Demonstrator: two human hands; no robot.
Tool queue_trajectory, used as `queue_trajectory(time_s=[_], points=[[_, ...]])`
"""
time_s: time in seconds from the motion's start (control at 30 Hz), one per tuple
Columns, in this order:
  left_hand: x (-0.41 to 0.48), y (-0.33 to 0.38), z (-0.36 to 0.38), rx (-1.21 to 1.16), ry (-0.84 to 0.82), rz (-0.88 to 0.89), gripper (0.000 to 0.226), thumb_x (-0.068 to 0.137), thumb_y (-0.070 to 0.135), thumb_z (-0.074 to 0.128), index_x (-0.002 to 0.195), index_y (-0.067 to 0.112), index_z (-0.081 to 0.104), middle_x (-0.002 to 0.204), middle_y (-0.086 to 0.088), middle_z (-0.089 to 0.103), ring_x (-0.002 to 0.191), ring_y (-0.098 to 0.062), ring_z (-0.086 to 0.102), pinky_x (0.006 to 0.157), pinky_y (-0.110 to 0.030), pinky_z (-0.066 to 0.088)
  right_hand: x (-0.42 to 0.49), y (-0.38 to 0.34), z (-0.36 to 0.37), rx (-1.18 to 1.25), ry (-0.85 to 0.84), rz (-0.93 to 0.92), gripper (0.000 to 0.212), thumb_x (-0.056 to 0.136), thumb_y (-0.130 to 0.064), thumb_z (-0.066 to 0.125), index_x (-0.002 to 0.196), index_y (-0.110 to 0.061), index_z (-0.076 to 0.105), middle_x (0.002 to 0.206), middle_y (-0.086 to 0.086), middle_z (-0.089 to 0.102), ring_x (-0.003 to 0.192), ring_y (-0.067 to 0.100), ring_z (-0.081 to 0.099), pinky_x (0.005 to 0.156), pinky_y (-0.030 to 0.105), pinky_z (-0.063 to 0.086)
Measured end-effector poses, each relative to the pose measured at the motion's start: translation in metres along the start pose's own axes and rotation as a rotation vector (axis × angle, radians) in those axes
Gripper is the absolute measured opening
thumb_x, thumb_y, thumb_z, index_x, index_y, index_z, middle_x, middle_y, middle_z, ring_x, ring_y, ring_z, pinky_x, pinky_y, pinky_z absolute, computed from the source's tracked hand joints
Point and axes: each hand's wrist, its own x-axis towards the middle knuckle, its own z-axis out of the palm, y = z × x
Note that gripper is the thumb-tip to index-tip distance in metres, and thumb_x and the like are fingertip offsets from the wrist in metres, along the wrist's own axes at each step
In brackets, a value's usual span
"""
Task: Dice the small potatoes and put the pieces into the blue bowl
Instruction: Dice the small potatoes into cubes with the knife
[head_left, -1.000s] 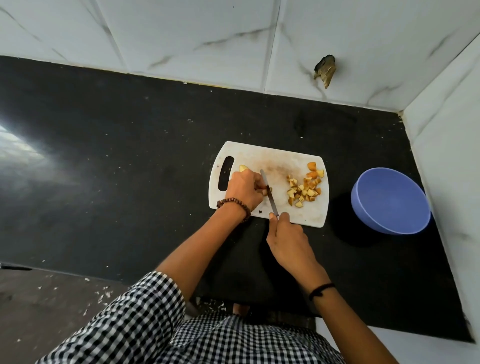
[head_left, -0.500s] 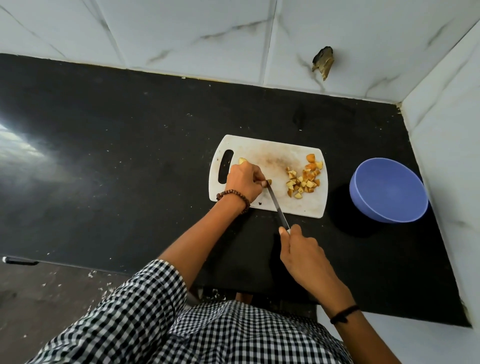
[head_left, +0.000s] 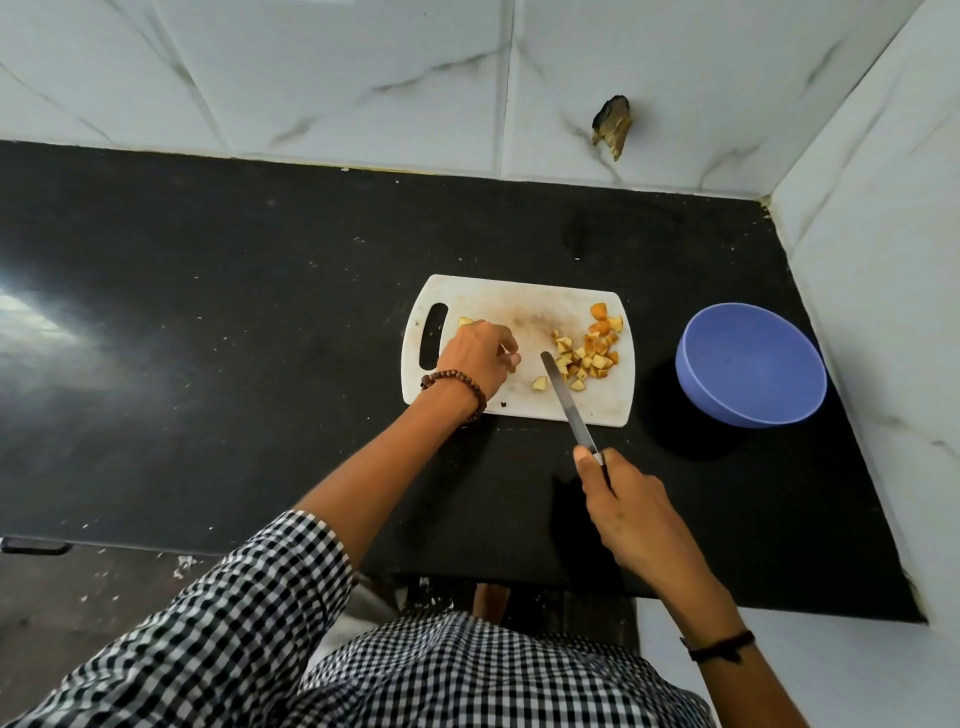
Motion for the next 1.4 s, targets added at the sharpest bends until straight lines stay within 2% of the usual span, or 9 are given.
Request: queue_trajectory(time_s=[0.1,0.2,0.33,0.5,0.77,0.87,1.1,1.3,1.4], points=[[-0.002,0.003,0.001,0.055,0.022,0.041,0.013,0.09,0.016,0.065,0.101,0.016,0.072,0.104,-0.004,0.061,0.09,-0.018,0.061,0.074,-0.026,0.05,0.005,0.001,0.001,0.051,0.019,-0.009,0.042,0.102,-0.056,0.036,0.092,-0.02,0.055,0.075,0.001,0.057,0.059,0.009,0.051,0.058,0.03,0.042],[-0.009,0.008,0.0,0.077,0.036,0.109,0.018,0.088,0.028,0.066,0.101,0.018,0.073,0.102,0.0,0.062,0.088,-0.012,0.055,0.067,-0.023,0.042,0.009,0.004,0.002,0.089,0.057,-0.03,0.043,0.102,-0.058,0.036,0.091,-0.021,0.055,0.074,0.0,0.056,0.059,0.01,0.051,0.057,0.031,0.041],[-0.02,0.01,0.001,0.267,0.045,0.259,0.028,0.084,0.04,0.067,0.108,0.026,0.07,0.107,0.004,0.061,0.102,-0.014,0.047,0.076,-0.022,0.034,0.012,0.005,0.004,0.113,0.054,-0.026,0.044,0.101,-0.059,0.036,0.091,-0.02,0.056,0.074,-0.001,0.056,0.058,0.009,0.05,0.057,0.03,0.04],[-0.023,0.009,0.009,0.353,-0.006,0.322,0.033,0.085,0.039,0.066,0.118,0.032,0.066,0.115,0.007,0.058,0.108,-0.015,0.043,0.09,-0.027,0.035,0.014,0.007,0.006,0.101,0.036,-0.028,0.043,0.102,-0.058,0.037,0.092,-0.021,0.056,0.073,-0.001,0.057,0.057,0.007,0.051,0.055,0.027,0.04],[-0.024,0.008,0.013,0.368,0.165,0.341,0.022,0.092,0.034,0.056,0.106,0.026,0.072,0.103,0.006,0.064,0.1,-0.015,0.048,0.083,-0.028,0.033,0.019,0.007,0.007,0.136,0.05,-0.036,0.043,0.101,-0.057,0.039,0.091,-0.019,0.057,0.068,-0.003,0.056,0.053,0.005,0.049,0.052,0.024,0.039],[-0.022,0.006,0.014,0.405,0.161,0.384,0.02,0.093,0.03,0.057,0.106,0.026,0.071,0.1,0.006,0.066,0.098,-0.017,0.049,0.082,-0.03,0.033,0.021,0.005,0.009,0.126,0.044,-0.043,0.044,0.102,-0.056,0.038,0.091,-0.018,0.057,0.069,-0.002,0.056,0.055,0.006,0.05,0.053,0.025,0.038],[-0.024,0.002,0.017,0.321,0.106,0.37,0.022,0.095,0.031,0.054,0.11,0.029,0.069,0.099,0.006,0.067,0.094,-0.016,0.05,0.074,-0.025,0.023,0.022,0.005,0.013,0.115,0.048,-0.05,0.042,0.103,-0.055,0.037,0.09,-0.019,0.056,0.069,-0.002,0.056,0.054,0.006,0.05,0.053,0.024,0.038],[-0.028,0.004,0.018,-0.066,-0.011,0.074,0.012,0.085,0.029,0.07,0.097,0.028,0.072,0.092,0.01,0.068,0.081,-0.006,0.057,0.07,-0.027,0.053,0.023,0.006,0.014,0.128,0.065,-0.058,0.042,0.103,-0.055,0.038,0.09,-0.019,0.055,0.067,-0.003,0.055,0.054,0.006,0.05,0.053,0.025,0.038],[-0.027,0.005,0.019,-0.155,-0.059,0.047,0.015,0.082,0.027,0.073,0.097,0.022,0.074,0.092,0.006,0.07,0.083,-0.006,0.06,0.078,-0.025,0.055,0.023,0.006,0.015,0.135,0.066,-0.067,0.043,0.102,-0.055,0.038,0.089,-0.018,0.056,0.064,-0.003,0.054,0.05,0.004,0.048,0.051,0.024,0.038]])
